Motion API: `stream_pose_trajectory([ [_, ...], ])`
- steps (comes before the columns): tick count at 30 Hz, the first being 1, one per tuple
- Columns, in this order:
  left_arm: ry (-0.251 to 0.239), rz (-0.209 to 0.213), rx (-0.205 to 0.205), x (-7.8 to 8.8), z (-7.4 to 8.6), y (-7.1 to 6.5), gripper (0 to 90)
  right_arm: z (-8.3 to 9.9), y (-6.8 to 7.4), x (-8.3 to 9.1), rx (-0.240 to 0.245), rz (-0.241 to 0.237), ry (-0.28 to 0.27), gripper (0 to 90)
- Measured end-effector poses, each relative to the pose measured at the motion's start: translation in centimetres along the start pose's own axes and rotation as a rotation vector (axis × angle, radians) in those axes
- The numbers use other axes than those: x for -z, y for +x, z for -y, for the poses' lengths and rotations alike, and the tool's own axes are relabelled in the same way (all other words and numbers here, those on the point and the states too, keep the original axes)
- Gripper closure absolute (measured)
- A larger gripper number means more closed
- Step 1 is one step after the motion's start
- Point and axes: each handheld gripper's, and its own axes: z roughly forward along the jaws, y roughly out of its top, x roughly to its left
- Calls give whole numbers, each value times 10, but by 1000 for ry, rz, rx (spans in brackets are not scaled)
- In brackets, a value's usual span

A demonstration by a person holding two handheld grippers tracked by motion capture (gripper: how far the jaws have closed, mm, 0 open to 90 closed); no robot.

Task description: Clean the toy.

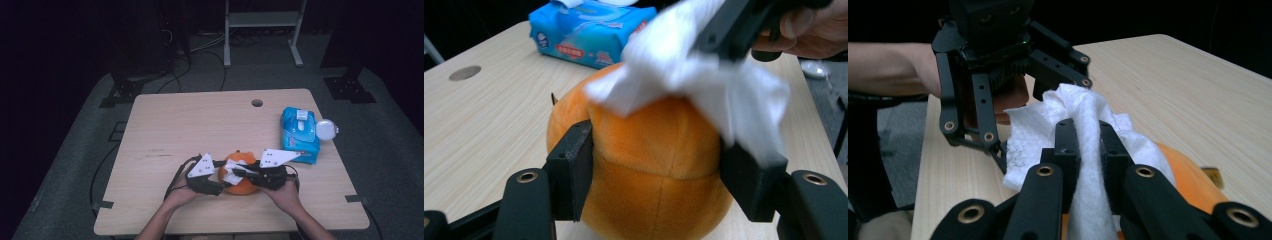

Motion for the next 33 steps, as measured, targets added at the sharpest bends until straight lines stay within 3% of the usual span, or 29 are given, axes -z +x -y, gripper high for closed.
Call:
stream_pose_trajectory([
  [3,3,6,-1,1,1,0,360,0,-1,0,-6,7,3,821],
  [6,8,8,6,2,3,2,360,4,-14,8,-33,56,3,821],
  [10,10,5,57,3,7,8,329,18,-36,18,-101,97,24,820],
  [12,0,-4,105,2,8,10,244,23,-41,20,-123,95,32,820],
  [14,-11,-6,151,0,6,11,172,23,-39,19,-122,92,36,820],
  [16,-9,-6,144,-1,7,11,174,20,-33,16,-111,83,34,820],
  [20,9,-9,125,3,10,14,320,16,-23,9,-78,53,36,819],
  [25,12,-19,189,8,19,25,358,20,-29,12,-83,60,52,818],
  [27,3,-28,218,11,23,30,355,25,-32,15,-90,74,65,818],
  [31,-23,-46,211,11,16,27,235,26,-32,15,-100,81,66,818],
  [33,-27,-41,204,9,14,25,246,24,-29,13,-102,59,53,818],
])
